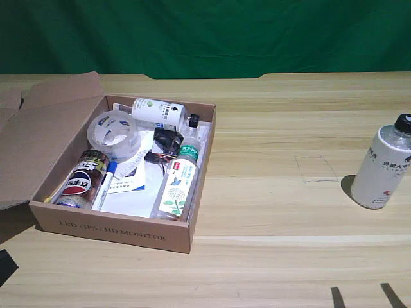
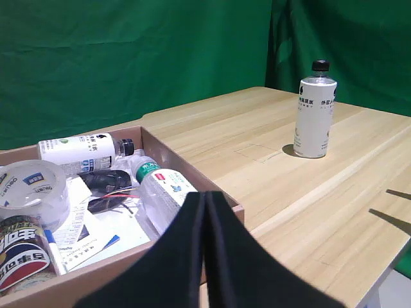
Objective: Place the white bottle into the box.
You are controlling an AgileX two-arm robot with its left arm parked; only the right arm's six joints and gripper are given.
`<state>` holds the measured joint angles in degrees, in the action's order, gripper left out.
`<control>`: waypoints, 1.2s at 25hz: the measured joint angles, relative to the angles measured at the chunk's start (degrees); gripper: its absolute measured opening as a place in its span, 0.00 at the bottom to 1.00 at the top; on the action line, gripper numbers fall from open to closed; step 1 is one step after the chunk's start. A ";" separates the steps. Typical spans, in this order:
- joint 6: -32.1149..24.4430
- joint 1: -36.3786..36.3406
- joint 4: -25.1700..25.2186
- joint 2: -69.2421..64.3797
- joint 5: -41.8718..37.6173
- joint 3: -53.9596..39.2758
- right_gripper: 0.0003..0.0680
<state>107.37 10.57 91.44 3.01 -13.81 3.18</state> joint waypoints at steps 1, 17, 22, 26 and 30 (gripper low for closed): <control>0.00 0.00 0.07 0.00 -0.47 0.55 0.96; 10.60 0.00 8.42 8.87 -0.19 11.21 0.95; 9.76 0.00 8.78 27.37 -4.02 18.01 0.94; 8.04 0.00 8.83 39.76 -0.79 20.21 0.94; 5.59 0.00 8.83 47.63 3.76 20.10 0.93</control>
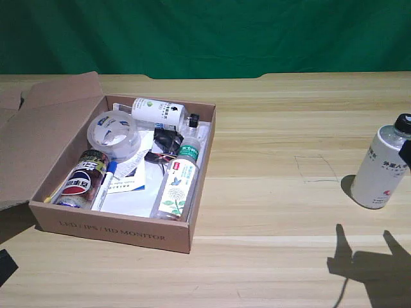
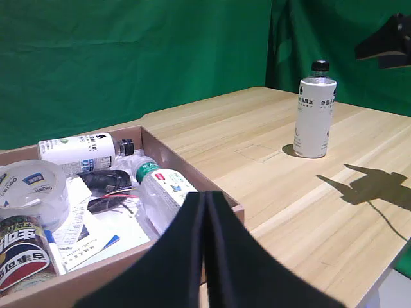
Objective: Place the white bottle into the box.
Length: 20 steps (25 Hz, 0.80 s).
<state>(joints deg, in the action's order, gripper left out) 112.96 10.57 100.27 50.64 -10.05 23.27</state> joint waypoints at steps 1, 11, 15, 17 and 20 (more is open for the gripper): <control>-0.13 0.00 0.00 1.28 0.47 0.00 0.93; -5.02 0.00 -0.27 15.41 6.98 -0.04 0.91; -5.26 0.00 -0.27 19.22 7.11 0.13 0.91; -5.25 0.00 -0.27 19.97 6.67 0.74 0.91; -5.25 0.00 -0.27 20.11 5.48 2.64 0.91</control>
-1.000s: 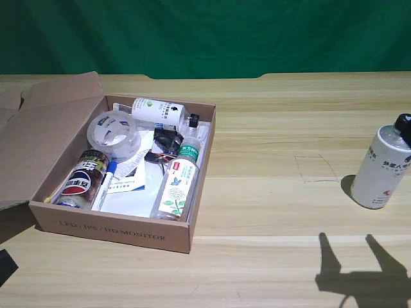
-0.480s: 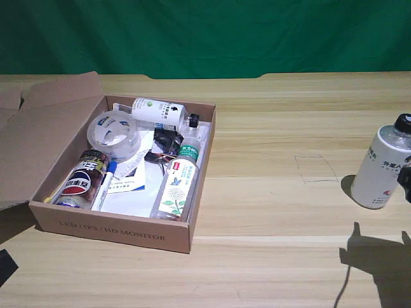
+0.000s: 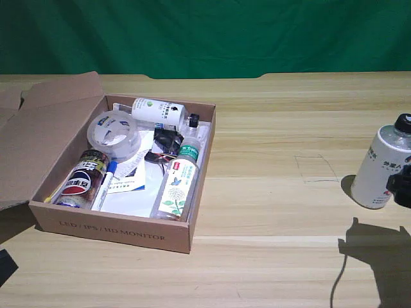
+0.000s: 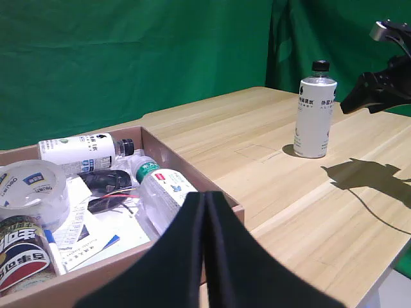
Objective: Place the white bottle into the box.
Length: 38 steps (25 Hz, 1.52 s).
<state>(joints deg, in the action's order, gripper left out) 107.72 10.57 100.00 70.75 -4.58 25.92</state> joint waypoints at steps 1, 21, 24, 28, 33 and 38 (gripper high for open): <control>0.00 0.00 0.00 0.00 -0.24 0.61 0.91; -2.85 0.00 0.00 5.45 -2.62 8.64 0.90; -2.85 0.00 0.00 6.73 -1.47 9.52 0.90; -3.00 0.00 0.00 8.65 -0.97 11.29 0.90; -3.00 0.00 0.00 10.99 -2.02 12.76 0.90; -3.00 0.00 0.00 10.99 -4.53 12.76 0.90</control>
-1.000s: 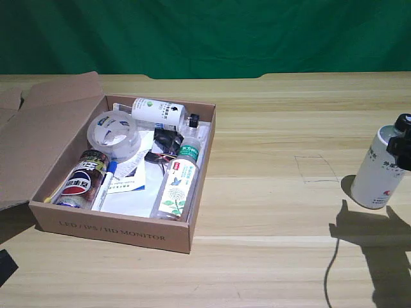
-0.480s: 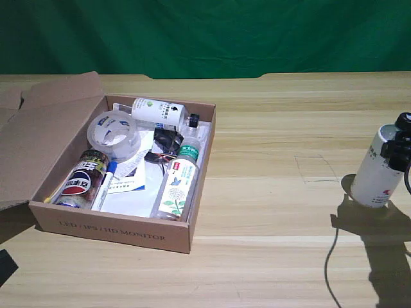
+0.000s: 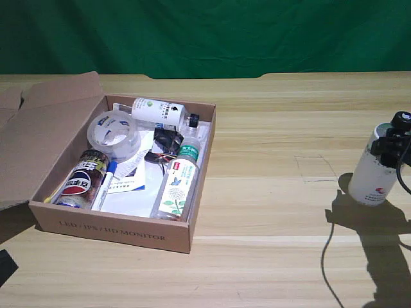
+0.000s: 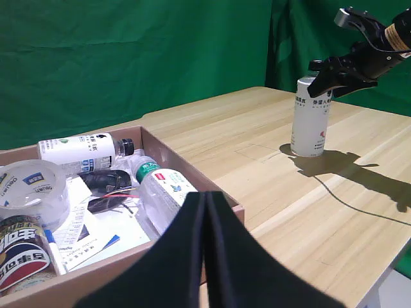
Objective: Place the white bottle into the box.
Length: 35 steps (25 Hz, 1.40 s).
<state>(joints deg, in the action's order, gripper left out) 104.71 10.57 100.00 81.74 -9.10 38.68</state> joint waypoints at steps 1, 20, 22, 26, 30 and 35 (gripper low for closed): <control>0.00 0.00 0.00 0.00 -1.05 0.00 0.90; 0.80 -15.09 -0.62 9.26 23.17 3.22 0.90; 0.85 -15.09 -0.74 11.67 24.89 4.38 0.90; 0.90 -15.09 -0.65 16.28 28.01 7.66 0.90; 1.30 -15.39 -0.38 19.80 29.81 10.87 0.88; 1.35 -15.39 -0.35 20.53 31.56 11.35 0.78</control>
<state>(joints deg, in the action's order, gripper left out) 106.07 -4.82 99.64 102.27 22.45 50.03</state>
